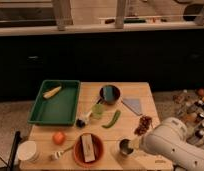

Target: Stack cups into tray

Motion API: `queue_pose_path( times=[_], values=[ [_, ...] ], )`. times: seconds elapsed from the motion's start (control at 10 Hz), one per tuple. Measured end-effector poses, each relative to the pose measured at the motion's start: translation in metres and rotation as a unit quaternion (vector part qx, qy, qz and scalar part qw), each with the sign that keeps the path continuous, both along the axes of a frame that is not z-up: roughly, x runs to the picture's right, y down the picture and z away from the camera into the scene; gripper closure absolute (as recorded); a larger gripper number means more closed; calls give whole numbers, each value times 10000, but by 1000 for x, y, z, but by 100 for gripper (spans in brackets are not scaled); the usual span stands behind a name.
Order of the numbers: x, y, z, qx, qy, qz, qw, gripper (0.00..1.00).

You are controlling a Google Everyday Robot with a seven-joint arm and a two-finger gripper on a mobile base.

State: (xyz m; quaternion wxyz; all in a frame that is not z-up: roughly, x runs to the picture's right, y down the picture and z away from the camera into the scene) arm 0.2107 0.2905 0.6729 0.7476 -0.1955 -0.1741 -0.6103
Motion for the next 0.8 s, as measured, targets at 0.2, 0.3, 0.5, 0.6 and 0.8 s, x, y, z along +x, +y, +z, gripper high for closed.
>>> queue_pose_path(
  times=[0.2,0.3,0.5,0.6,0.8],
  values=[
    [-5,7,3,-77,17,-194,9998,20],
    [-10,8,7,-111,15,-289,9995,20],
    [-16,10,13,-172,7,-367,9992,20],
    [-21,10,18,-216,-8,-417,9989,20],
    [-25,11,25,-287,-28,-437,9986,20]
  ],
)
